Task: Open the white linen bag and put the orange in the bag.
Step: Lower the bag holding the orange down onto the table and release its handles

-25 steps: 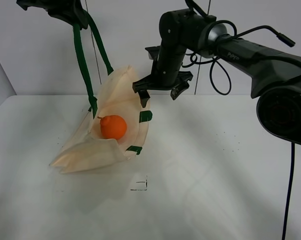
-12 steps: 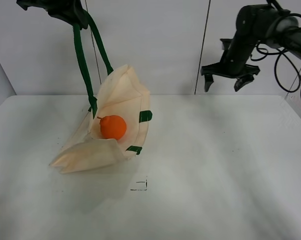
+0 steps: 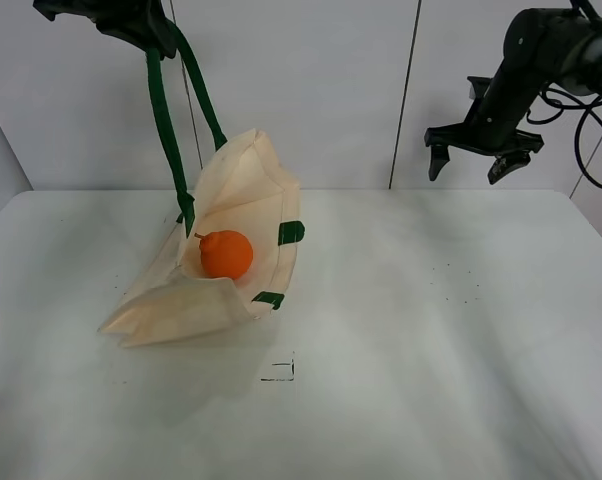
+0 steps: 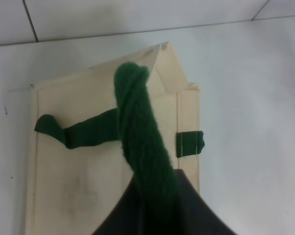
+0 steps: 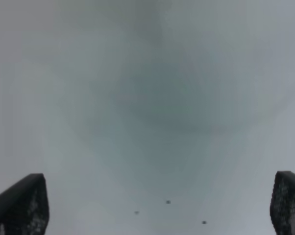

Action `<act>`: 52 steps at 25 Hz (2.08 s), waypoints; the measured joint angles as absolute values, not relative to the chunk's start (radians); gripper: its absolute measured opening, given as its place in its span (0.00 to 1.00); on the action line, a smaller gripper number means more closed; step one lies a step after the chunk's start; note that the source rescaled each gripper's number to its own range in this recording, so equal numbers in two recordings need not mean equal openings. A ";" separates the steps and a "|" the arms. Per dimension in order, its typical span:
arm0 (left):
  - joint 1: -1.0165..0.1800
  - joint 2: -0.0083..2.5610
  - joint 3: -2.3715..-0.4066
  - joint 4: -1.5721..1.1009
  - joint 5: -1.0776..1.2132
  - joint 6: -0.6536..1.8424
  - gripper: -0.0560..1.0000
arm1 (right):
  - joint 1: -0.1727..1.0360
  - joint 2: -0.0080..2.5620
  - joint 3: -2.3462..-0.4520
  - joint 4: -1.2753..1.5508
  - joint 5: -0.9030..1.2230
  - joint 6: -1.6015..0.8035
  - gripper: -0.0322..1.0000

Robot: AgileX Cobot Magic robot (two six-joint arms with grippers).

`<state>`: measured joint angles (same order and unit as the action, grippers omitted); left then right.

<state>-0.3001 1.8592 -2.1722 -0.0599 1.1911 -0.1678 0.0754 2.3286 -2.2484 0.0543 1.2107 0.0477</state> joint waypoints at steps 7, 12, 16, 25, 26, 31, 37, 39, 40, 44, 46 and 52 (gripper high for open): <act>-0.300 1.859 -2.172 -0.060 1.191 -0.168 0.05 | 0.125 2.322 -2.244 0.043 1.211 0.046 1.00; -0.300 1.859 -2.172 -0.060 1.191 -0.168 0.05 | 0.126 2.204 -2.103 0.006 1.211 0.046 1.00; -0.300 1.859 -2.172 -0.060 1.191 -0.168 0.05 | 0.126 2.009 -1.877 0.000 1.210 0.042 1.00; -0.300 1.859 -2.172 -0.060 1.191 -0.169 0.05 | 0.126 1.454 -1.283 -0.006 1.210 0.042 1.00; -0.300 1.859 -2.172 -0.060 1.191 -0.169 0.05 | 0.126 1.383 -1.214 -0.006 1.210 0.042 1.00; -0.300 1.859 -2.172 -0.060 1.191 -0.169 0.05 | 0.126 1.060 -0.898 -0.006 1.196 0.042 1.00; -0.300 1.859 -2.172 -0.060 1.191 -0.169 0.05 | 0.126 0.644 -0.579 -0.033 1.028 0.042 1.00; -0.300 1.859 -2.172 -0.060 1.191 -0.169 0.05 | 0.126 0.528 -0.521 -0.031 1.021 0.042 1.00; -0.300 1.859 -2.172 -0.060 1.191 -0.169 0.05 | 0.126 0.472 -0.505 -0.031 1.027 0.042 1.00; -0.300 1.859 -2.172 -0.060 1.191 -0.168 0.05 | 0.126 0.314 -0.499 -0.031 1.026 0.042 1.00; -0.300 1.859 -2.172 -0.060 1.191 -0.168 0.05 | 0.126 0.272 -0.499 -0.031 1.026 0.042 1.00; -0.300 1.859 -2.172 -0.060 1.191 -0.168 0.05 | 0.060 0.235 -0.499 -0.024 1.026 0.042 1.00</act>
<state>-0.3001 1.8592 -2.1722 -0.0599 1.1911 -0.1677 0.0600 0.2347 -0.4993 -0.0243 1.0258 0.0425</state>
